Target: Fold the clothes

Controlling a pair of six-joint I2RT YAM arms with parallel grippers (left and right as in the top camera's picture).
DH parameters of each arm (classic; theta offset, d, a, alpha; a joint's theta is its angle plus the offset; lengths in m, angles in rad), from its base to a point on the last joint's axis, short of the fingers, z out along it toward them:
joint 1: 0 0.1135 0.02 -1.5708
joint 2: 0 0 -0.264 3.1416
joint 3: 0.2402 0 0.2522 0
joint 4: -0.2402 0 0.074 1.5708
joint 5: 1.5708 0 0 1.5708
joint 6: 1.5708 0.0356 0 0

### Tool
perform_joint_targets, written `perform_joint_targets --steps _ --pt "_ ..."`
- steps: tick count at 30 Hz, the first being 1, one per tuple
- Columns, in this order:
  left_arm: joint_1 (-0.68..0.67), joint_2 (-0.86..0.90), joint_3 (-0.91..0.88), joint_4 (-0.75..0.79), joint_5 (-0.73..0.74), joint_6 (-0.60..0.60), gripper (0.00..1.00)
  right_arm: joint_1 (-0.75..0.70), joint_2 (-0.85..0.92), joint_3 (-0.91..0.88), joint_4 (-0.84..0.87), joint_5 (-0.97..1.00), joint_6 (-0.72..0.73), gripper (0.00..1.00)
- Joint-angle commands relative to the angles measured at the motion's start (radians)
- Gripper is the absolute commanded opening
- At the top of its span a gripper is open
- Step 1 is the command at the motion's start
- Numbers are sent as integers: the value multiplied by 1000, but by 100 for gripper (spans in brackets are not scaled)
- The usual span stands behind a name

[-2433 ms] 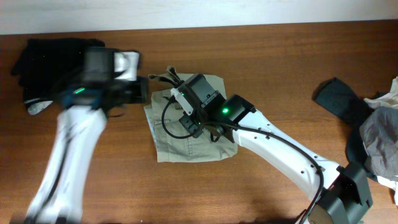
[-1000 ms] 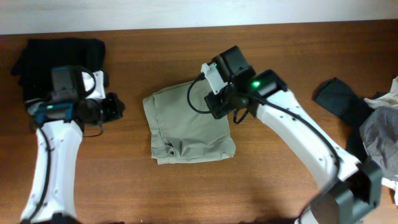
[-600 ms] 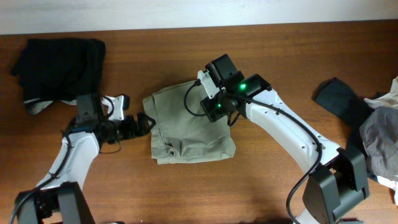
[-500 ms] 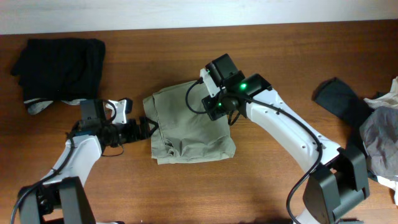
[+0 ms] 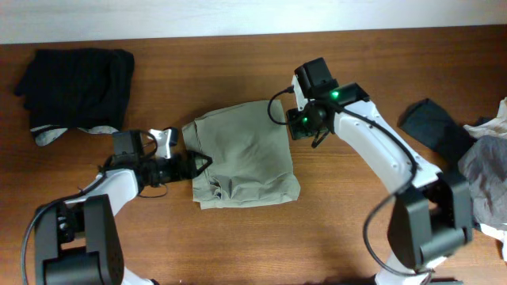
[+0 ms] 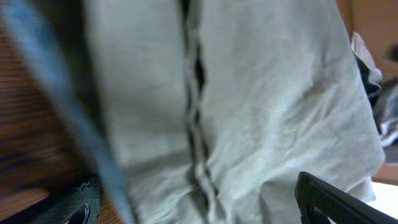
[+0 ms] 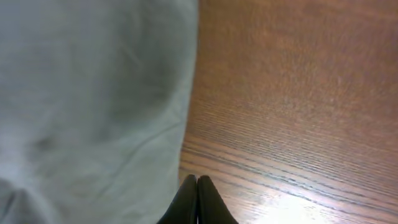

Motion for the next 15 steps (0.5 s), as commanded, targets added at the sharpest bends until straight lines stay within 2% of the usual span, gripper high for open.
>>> perform_joint_targets --steps 1,4,9,15 --pt "-34 47 -10 21 23 11 99 -6 72 -16 5 11 19 4" --pt "-34 69 -10 33 23 11 99 -6 122 -16 16 6 45 4" --pt "-34 109 -10 47 24 7 99 -2 208 -16 91 -167 47 4" --pt "-34 114 -10 50 5 7 99 53 245 -16 169 -254 80 4"
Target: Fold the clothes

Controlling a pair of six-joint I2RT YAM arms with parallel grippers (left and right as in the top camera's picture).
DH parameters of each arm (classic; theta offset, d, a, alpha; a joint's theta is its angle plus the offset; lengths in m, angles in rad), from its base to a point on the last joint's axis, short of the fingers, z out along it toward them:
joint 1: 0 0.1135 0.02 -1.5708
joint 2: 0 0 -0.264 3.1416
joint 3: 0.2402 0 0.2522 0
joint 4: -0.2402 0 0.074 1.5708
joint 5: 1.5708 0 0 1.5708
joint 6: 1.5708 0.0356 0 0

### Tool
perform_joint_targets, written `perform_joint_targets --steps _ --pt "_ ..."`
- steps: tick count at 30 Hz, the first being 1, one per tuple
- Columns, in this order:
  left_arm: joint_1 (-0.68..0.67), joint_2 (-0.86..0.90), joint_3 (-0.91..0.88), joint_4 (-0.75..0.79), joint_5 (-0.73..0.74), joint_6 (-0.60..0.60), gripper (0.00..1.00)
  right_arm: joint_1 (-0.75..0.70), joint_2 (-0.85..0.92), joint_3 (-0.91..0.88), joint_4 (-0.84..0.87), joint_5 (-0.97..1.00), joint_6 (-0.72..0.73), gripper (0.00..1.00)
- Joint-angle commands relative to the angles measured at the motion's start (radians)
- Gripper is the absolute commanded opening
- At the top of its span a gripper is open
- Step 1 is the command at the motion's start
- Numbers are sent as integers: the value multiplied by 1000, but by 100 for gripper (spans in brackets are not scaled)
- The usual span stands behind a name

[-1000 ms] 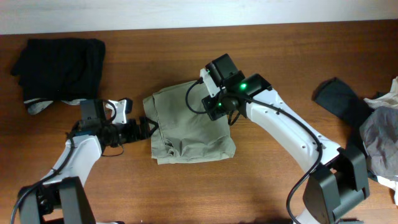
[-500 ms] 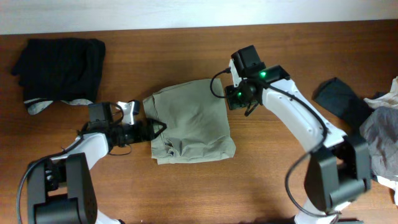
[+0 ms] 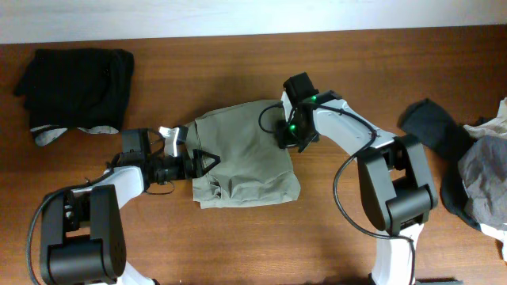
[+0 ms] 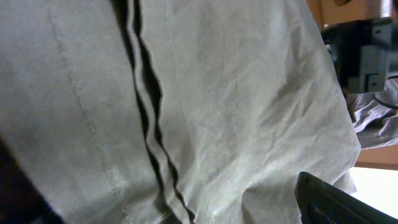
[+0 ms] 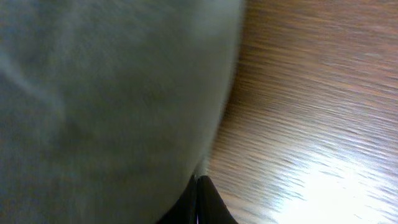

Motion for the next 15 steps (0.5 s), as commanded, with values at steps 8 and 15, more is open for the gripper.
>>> perform_joint_targets --steps 8,15 --pt "-7 68 -21 -16 -102 8 99 173 16 -7 119 -89 64 4" --pt "-7 113 -21 -14 -102 8 20 171 16 -7 116 -90 82 4"
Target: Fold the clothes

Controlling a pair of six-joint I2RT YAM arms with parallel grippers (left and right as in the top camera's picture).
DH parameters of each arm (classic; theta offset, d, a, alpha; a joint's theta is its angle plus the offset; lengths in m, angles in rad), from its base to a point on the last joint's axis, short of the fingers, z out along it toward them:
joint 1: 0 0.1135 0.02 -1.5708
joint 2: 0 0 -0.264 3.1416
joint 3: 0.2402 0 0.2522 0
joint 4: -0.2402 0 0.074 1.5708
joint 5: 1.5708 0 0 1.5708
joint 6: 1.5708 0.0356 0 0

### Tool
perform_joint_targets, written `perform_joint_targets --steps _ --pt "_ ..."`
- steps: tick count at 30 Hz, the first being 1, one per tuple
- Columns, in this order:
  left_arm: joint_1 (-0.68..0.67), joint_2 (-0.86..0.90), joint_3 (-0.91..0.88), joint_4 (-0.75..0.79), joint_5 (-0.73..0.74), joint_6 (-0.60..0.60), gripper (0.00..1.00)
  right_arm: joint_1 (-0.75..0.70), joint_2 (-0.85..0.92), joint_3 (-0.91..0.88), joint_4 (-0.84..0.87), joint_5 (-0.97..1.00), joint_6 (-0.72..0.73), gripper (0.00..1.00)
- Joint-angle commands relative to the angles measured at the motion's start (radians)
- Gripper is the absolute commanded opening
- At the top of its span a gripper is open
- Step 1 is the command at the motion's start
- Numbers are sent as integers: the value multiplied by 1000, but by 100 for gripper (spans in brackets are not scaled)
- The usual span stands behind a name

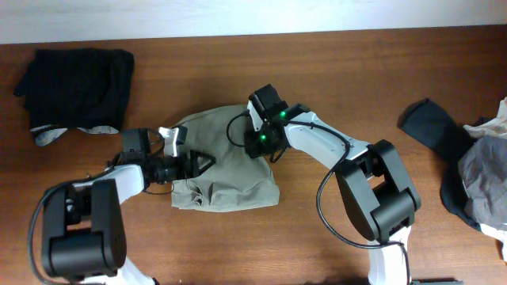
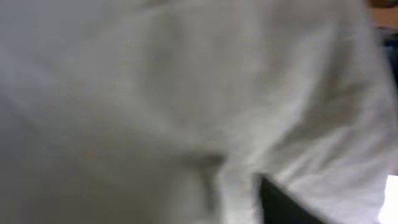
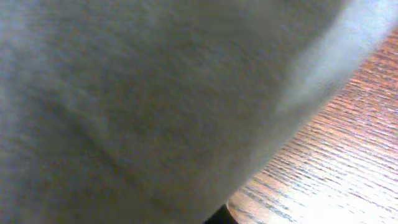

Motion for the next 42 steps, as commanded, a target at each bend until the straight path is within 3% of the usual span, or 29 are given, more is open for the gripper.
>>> perform_joint_targets --steps 1,8,13,19,23,26,35,39,40,42 --pt "-13 64 -31 -19 -74 3 2 1 9 -6 -8 -43 19 4" --pt "24 36 46 5 33 -90 1 -119 -78 91 -217 26 -34 4" --pt "86 -134 209 23 40 -185 1 -216 -243 135 -314 105 -79 4" --pt "201 -302 361 278 -65 -476 1 -230 -406 135 -351 146 -80 4" --pt "307 -353 376 383 -354 -702 1 -229 -465 135 -369 146 -79 4" --pt "375 -347 376 380 -552 -802 1 -229 -477 135 -387 146 -79 4" --pt "420 -192 376 414 -771 -937 1 -229 -476 135 -432 146 -79 4" --pt "420 -74 376 669 -698 -938 1 -229 -476 135 -444 146 -79 4" --pt "420 -32 376 809 -664 -944 1 -229 -476 135 -444 146 -78 4" --pt "422 -5 379 885 -656 -975 1 -229 -476 135 -443 146 -78 4"
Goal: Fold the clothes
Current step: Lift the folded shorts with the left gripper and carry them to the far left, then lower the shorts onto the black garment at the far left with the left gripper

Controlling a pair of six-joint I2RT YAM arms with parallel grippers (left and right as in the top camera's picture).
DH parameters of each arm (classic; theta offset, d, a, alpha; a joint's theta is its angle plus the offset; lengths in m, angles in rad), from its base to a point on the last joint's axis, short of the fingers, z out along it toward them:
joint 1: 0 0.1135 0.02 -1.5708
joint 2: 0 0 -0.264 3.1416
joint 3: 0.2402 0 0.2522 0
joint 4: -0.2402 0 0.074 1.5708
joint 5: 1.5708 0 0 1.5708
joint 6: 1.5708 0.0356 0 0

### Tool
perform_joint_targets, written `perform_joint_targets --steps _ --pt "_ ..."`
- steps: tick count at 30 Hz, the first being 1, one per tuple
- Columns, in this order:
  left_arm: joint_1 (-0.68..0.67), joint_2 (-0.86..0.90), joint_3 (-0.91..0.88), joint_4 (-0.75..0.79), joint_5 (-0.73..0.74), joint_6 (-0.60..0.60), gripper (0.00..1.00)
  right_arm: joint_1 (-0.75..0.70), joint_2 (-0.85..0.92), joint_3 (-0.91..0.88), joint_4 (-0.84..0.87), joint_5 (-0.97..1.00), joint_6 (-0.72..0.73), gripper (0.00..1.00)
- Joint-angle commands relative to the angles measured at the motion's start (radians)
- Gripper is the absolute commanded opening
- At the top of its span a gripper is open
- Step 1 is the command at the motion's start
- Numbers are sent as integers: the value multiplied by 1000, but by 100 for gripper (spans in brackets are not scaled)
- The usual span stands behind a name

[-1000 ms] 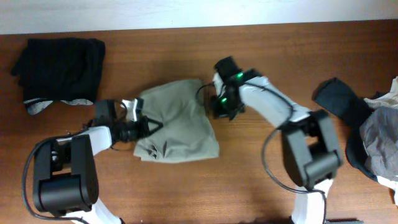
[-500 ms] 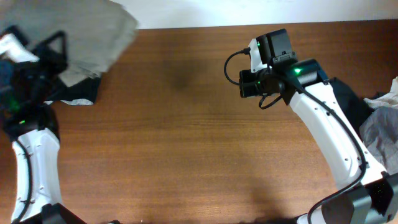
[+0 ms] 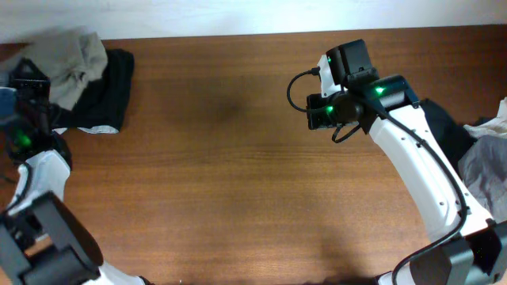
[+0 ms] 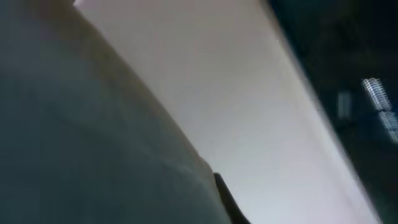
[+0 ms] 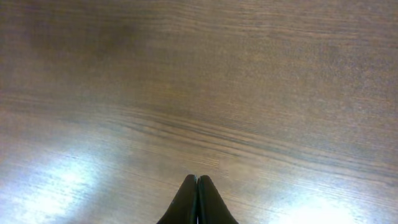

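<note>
The folded olive garment [image 3: 75, 49] lies bunched on top of the black clothes pile [image 3: 111, 79] at the table's far left corner. My left gripper [image 3: 38, 79] is at the garment's left edge. In the left wrist view the cloth [image 4: 93, 143] fills the lower left and one dark fingertip [image 4: 229, 200] shows beside it, so the gripper reads as shut on the cloth. Over bare wood right of centre, my right gripper [image 3: 317, 115] is shut with nothing in it, fingertips pressed together [image 5: 197, 182].
A heap of unfolded clothes sits at the right edge: a dark garment [image 3: 440, 127] and grey and white ones [image 3: 485, 170]. The brown wooden table [image 3: 238, 190] stretches between the two piles. A white wall [image 4: 205, 81] lies beyond the far edge.
The olive garment has gone from the table's middle to the top of the black pile at far left, and my left gripper with it. My right gripper has moved right, off the cloth.
The folded olive garment lay mid-table, my left gripper open at its left edge and the right one shut at its right edge. The garment then sat progressively further left with the right gripper against it. Now it rests on the black pile.
</note>
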Motion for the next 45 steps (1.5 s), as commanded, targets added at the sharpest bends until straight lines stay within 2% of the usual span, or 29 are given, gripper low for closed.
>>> perform_joint_targets --steps 1,3,6,8,10,15,20,22,24,26,29,31,32,34,38,41,45 --pt "0 37 24 121 50 -48 1 4 -21 13 3 13 -6 4" --pt "0 46 38 95 104 -45 1 5 -21 13 8 24 -1 4" --pt "0 65 51 24 187 21 1 5 -21 13 13 62 21 4" --pt "0 89 51 -97 190 21 1 5 -21 13 13 61 21 4" --pt "0 124 51 -146 187 29 1 5 -21 13 13 61 21 4" --pt "0 212 51 -145 232 35 1 5 -21 13 8 61 21 4" --pt "0 216 51 -143 266 35 1 5 -21 13 7 61 21 4" --pt "0 211 51 -86 341 35 1 4 -21 13 6 61 21 4" --pt "0 200 52 77 438 26 1 5 -21 13 7 62 21 4" --pt "0 186 61 246 459 17 1 5 -21 13 6 62 21 4" --pt "0 182 121 327 473 78 1 5 -21 13 6 62 21 4" --pt "-2 182 169 257 503 167 1 4 -21 13 6 65 21 4" --pt "-7 182 206 157 520 258 1 4 -21 13 8 66 20 4" --pt "-18 182 237 16 477 359 1 4 -21 13 10 66 20 4" --pt "-27 185 238 -175 281 379 1 4 -21 13 10 65 20 4" --pt "-27 188 238 -272 204 379 1 4 -21 13 10 65 21 4" --pt "-24 192 238 -320 172 345 1 5 -21 13 10 64 21 4"
